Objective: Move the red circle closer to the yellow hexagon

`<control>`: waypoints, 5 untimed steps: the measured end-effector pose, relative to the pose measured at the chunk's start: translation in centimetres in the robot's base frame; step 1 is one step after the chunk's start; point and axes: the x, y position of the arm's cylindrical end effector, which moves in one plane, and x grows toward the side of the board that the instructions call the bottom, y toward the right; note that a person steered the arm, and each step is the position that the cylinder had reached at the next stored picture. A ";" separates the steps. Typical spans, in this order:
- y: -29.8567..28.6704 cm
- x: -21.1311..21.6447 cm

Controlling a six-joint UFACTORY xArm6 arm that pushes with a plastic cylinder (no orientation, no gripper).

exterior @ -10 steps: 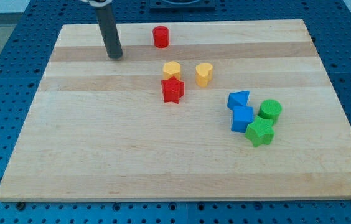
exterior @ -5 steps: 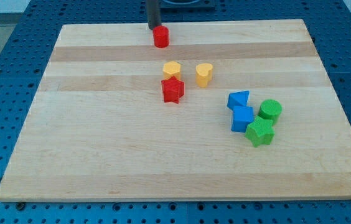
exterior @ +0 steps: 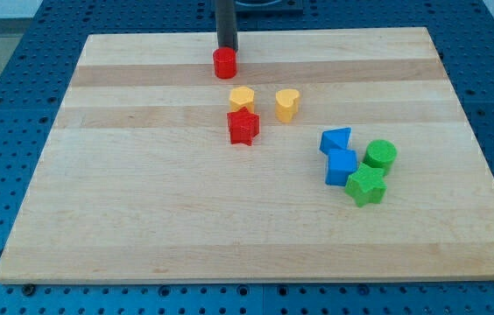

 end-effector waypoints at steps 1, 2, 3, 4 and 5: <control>-0.5 0.4; -2.4 0.5; -2.9 2.1; -2.2 3.5; -1.0 4.5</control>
